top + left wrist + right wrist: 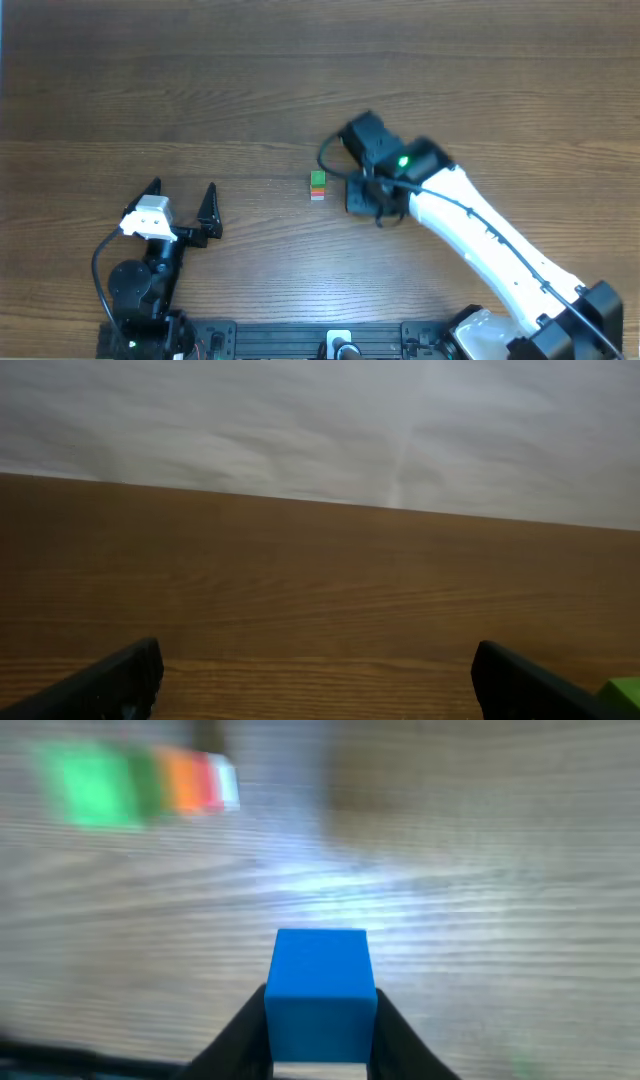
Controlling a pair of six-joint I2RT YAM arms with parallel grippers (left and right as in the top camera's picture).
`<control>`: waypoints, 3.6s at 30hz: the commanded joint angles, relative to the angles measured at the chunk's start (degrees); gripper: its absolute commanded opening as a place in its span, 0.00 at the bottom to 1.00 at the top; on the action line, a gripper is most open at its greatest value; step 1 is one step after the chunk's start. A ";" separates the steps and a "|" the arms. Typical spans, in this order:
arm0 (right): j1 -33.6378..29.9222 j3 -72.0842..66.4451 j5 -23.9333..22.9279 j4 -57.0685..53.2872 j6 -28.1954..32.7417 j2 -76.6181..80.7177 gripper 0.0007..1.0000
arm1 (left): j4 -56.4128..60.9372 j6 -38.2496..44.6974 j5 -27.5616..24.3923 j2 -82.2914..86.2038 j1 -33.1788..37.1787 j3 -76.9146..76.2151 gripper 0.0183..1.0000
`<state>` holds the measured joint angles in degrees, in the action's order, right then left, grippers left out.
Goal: Stack Cubes
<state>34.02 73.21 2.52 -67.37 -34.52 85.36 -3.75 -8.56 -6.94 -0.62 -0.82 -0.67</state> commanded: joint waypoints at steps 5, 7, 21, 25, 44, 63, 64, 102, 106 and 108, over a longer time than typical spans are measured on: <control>0.04 23.76 -1.68 -10.51 3.80 14.73 0.17 | 0.00 0.87 -0.50 0.46 0.31 0.33 1.00; 0.57 25.66 -1.16 -10.49 3.76 16.70 0.17 | 0.00 0.87 -0.52 0.46 0.31 0.33 1.00; 6.16 27.08 3.04 -7.72 1.33 23.67 0.18 | 0.00 0.85 -0.52 0.46 0.31 0.33 1.00; 6.43 27.08 3.06 -7.37 1.33 24.17 0.18 | 0.00 0.85 -0.52 0.46 0.31 0.33 1.00; 6.36 27.06 0.81 -7.34 1.62 26.03 0.20 | 0.00 0.85 -0.52 0.46 0.31 0.33 1.00; 6.29 26.82 -0.17 -7.37 2.01 26.34 0.22 | 0.00 0.87 -0.52 0.46 0.31 0.33 1.00; 6.29 26.73 -0.28 -7.39 2.01 26.36 0.23 | 0.00 0.85 -0.52 0.46 0.31 0.33 1.00; 6.32 25.11 -0.90 -7.17 1.99 27.28 0.25 | 0.00 0.85 -0.52 0.46 0.31 0.33 1.00; 6.32 25.11 -0.90 -7.15 1.99 27.26 0.26 | 0.00 0.87 -0.52 0.46 0.31 0.33 1.00; 6.32 25.11 -0.90 -7.08 1.99 27.28 0.26 | 0.00 0.87 -0.52 0.46 0.31 0.33 1.00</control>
<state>40.18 98.76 2.59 -74.72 -32.73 112.14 -3.75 -8.56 -6.94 -0.62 -0.82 -0.67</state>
